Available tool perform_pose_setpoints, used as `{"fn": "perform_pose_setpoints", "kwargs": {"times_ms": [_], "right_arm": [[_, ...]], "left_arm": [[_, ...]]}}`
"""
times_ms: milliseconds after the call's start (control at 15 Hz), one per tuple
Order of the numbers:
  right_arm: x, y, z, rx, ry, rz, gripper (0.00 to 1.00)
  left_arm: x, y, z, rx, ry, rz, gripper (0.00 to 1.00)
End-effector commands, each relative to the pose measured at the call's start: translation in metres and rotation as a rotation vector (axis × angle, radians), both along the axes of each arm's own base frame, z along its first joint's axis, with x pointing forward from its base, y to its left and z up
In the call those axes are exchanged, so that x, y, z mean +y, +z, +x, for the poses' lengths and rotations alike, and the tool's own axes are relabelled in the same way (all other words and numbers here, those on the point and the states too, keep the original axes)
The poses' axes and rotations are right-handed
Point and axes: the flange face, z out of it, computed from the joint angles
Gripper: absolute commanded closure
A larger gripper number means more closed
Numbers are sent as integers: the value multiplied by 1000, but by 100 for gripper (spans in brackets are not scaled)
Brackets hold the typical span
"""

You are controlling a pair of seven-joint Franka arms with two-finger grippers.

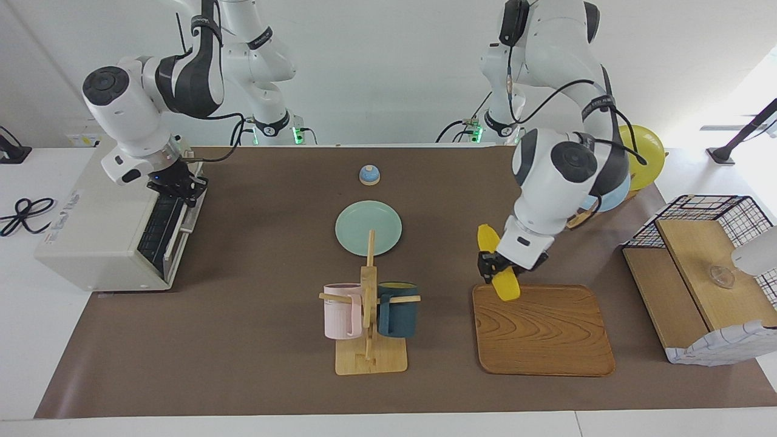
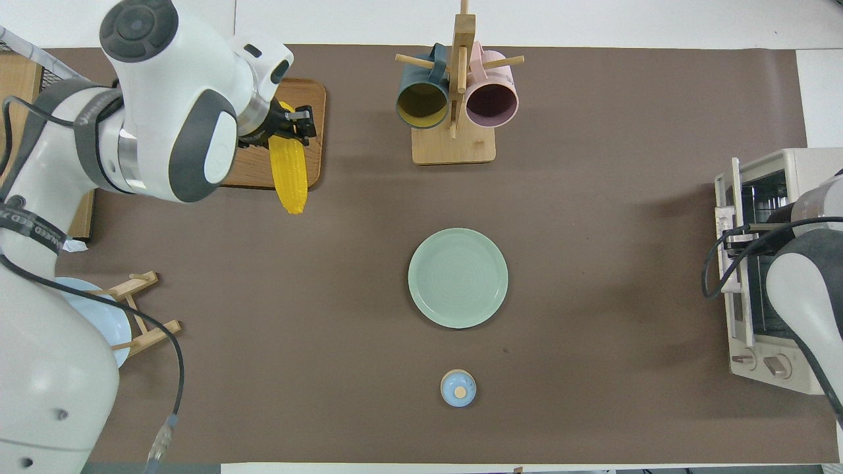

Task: Put corn in oven
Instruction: 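Lift the corn with the left gripper while the right gripper opens the oven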

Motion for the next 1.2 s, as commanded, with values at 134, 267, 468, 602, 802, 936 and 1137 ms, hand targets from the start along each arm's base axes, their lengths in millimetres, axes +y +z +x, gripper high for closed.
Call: {"fn": "perform_pose_setpoints", "kwargs": {"times_ms": [134,267,468,602,802,936,1137], "right_arm": [[10,-43,14,-20,-15,14,100],[8,-61,12,-34,-11,13,100],[7,-79,13,-40,-8,11,100],[8,-81,15,-59,-8,9,100],[16,-96,10,-80,1,8,100],[18,-104,8,-80,5,8,100],[25,-106,8,-95,7,8,100]], "left_arm": [[-92,-24,-130,29,23,-7,100],[-117,-36,-165,-7,-7,-35,100],[-144,-46,-186,-67,-56,-81,100],[-164,-57,-189,-117,-80,-114,100],[-193,-83,-203,-141,-114,-131,100],[-201,-101,-200,-156,-123,-133,100],[-218,-118,-198,-176,-139,-144,100]]}}
